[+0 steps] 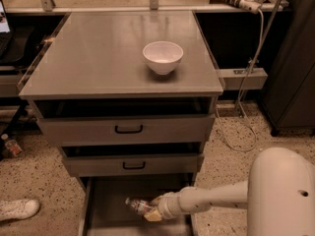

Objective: Pick water bottle from bottom drawer and place on counter

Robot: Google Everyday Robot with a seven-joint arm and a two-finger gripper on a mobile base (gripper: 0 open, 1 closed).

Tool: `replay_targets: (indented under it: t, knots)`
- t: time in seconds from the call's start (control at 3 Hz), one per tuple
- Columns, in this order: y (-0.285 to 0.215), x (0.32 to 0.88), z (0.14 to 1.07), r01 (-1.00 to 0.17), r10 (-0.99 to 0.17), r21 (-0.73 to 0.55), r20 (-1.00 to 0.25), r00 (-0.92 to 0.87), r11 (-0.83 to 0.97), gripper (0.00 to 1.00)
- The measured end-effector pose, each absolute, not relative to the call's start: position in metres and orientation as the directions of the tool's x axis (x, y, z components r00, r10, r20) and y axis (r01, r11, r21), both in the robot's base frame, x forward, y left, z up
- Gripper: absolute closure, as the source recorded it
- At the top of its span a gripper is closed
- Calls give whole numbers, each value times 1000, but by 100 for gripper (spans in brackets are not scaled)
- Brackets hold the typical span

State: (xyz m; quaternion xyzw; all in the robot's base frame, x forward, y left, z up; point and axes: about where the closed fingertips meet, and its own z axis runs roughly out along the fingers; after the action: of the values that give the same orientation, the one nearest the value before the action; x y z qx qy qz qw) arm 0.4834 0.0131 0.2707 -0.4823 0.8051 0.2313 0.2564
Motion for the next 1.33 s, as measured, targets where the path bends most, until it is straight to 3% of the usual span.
replay_targets:
  t: [0.67, 1.33]
  knots:
    - [8, 474, 340, -898, -646, 129, -652, -397, 421, 100]
    - [6, 442, 449, -917, -688, 19, -656, -312, 398, 100]
